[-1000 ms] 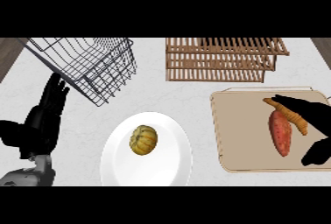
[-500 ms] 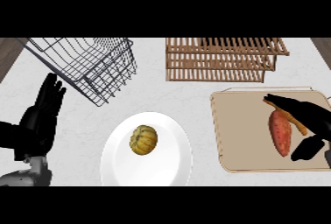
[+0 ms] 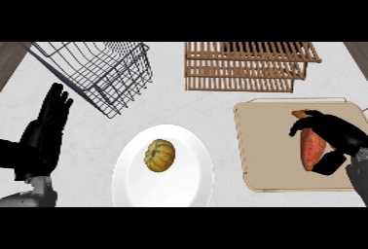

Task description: Pick the sweet potato from the tray and place it in the tiered shelf

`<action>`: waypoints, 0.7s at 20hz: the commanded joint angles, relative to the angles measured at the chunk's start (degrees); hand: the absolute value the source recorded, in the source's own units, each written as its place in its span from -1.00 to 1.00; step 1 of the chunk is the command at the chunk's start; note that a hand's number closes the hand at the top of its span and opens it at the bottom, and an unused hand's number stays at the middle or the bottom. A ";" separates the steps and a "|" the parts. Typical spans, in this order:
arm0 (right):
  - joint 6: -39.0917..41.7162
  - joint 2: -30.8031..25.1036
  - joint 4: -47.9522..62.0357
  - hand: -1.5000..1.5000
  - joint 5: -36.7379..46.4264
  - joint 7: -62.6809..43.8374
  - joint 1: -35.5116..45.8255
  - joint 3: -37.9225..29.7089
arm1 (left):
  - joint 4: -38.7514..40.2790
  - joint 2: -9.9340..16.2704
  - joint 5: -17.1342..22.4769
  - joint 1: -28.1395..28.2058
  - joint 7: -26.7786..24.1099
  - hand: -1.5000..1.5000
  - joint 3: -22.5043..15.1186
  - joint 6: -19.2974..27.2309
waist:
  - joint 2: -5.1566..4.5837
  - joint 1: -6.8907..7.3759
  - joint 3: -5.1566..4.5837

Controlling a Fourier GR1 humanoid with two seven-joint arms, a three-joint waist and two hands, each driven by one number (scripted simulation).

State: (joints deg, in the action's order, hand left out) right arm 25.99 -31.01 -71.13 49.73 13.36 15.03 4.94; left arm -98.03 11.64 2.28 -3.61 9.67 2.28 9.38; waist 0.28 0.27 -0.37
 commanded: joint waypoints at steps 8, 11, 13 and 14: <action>-7.26 -1.26 -0.73 1.00 3.16 10.13 -2.42 -3.05 | -1.67 -0.22 -0.30 1.01 0.99 0.00 1.82 -1.79 | -0.23 -0.26 0.37; -5.11 15.89 -9.08 1.00 8.53 -17.41 -1.07 3.88 | 0.44 -1.18 -1.22 -0.13 0.52 0.00 0.45 -0.87 | 0.04 -0.33 0.24; -4.44 21.79 -12.30 1.00 10.61 -26.85 -0.81 5.06 | 1.69 -1.19 -1.20 -0.26 -0.35 0.00 1.06 -0.61 | 0.31 -0.93 0.08; -5.91 25.46 -10.27 1.00 12.83 -31.46 0.09 5.82 | 1.32 -0.75 -0.83 -1.14 0.35 0.00 1.24 -0.95 | 0.07 0.00 0.10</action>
State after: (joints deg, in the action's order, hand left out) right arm 21.05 -18.74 -79.83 59.92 -2.43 14.34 7.50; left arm -97.14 10.66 1.33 -3.80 9.76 3.35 8.61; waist 0.85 -0.47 -1.23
